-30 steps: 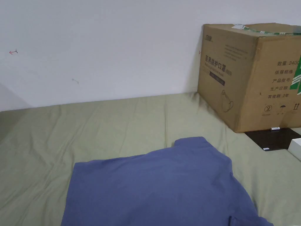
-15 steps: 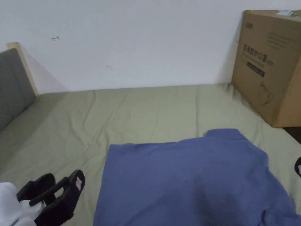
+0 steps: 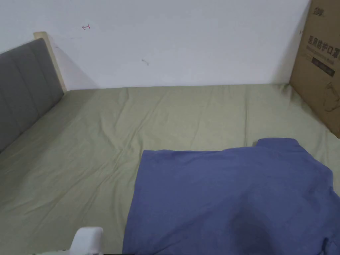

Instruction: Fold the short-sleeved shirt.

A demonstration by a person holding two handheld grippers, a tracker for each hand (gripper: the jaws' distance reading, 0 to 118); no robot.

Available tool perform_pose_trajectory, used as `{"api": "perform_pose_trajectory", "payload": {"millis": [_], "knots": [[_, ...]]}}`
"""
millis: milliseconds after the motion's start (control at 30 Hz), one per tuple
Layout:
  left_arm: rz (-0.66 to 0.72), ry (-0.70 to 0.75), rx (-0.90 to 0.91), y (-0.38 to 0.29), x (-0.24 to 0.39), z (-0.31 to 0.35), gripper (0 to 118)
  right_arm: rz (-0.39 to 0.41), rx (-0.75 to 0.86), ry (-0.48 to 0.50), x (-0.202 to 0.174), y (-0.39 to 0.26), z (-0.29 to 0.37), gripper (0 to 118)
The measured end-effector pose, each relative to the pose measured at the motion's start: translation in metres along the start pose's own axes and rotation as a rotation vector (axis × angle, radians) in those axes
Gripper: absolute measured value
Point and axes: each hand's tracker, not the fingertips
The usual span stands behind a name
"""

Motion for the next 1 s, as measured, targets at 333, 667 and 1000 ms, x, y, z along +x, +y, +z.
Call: {"api": "perform_pose_trajectory", "payload": {"millis": [333,667,1000], "knots": [[-0.191,0.11,0.075,-0.018,0.02,-0.051,4,-0.065,-0.131,-0.103,0.032,-0.018,-0.016,0],[-0.213,0.076,0.284,-0.019,0.027,0.01,4,-0.1,-0.513,-0.268,0.149,-0.06,-0.056,118],[-0.212,0.093,0.237,-0.012,0.045,0.008,4,0.036,-0.782,-0.371,0.179,-0.118,-0.111,84]]}}
